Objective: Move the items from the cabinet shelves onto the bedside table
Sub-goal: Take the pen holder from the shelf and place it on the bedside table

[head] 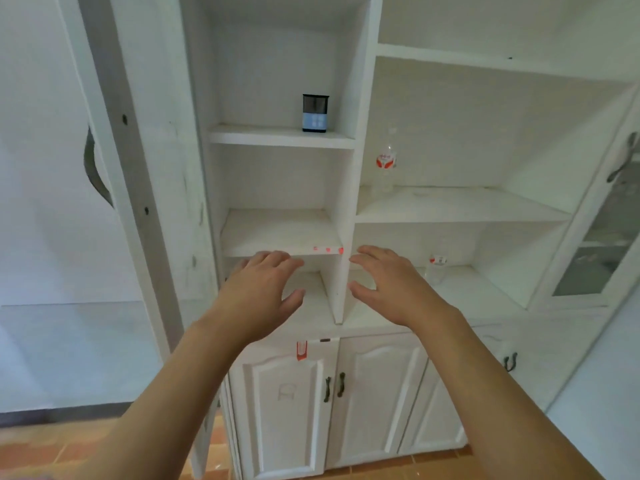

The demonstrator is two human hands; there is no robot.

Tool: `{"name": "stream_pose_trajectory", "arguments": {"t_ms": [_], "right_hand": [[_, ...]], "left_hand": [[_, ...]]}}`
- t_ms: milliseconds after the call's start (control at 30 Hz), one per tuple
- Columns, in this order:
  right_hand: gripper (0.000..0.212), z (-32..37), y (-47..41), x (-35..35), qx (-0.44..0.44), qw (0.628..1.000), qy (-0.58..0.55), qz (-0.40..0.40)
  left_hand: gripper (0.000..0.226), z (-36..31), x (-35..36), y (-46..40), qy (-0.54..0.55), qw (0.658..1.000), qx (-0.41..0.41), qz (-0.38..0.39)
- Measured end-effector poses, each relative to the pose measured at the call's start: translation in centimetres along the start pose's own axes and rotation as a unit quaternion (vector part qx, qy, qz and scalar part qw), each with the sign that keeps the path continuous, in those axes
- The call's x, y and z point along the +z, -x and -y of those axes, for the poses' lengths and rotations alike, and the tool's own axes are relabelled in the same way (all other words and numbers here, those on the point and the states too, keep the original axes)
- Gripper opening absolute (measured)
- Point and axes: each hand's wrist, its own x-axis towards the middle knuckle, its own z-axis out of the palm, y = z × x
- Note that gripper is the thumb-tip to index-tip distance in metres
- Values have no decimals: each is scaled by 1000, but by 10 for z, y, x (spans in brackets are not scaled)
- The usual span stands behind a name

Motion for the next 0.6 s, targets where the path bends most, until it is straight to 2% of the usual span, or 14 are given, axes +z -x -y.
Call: {"name": "stream_pose_trajectory", "arguments": {"t_ms": [300,433,600], "right_hand": [[58,-80,-115,-2,-36,998,-46,-30],[57,-110,-173,-17,-75,994,-60,-57],[55,-126,-234,-38,-151,982,-71,-84]], "left_hand": [[56,9,52,-123,42,996,-50,-64],[64,20,47,-181,21,994,-59,-94],[52,37,31,-232,-8,985,-59,-160]]}}
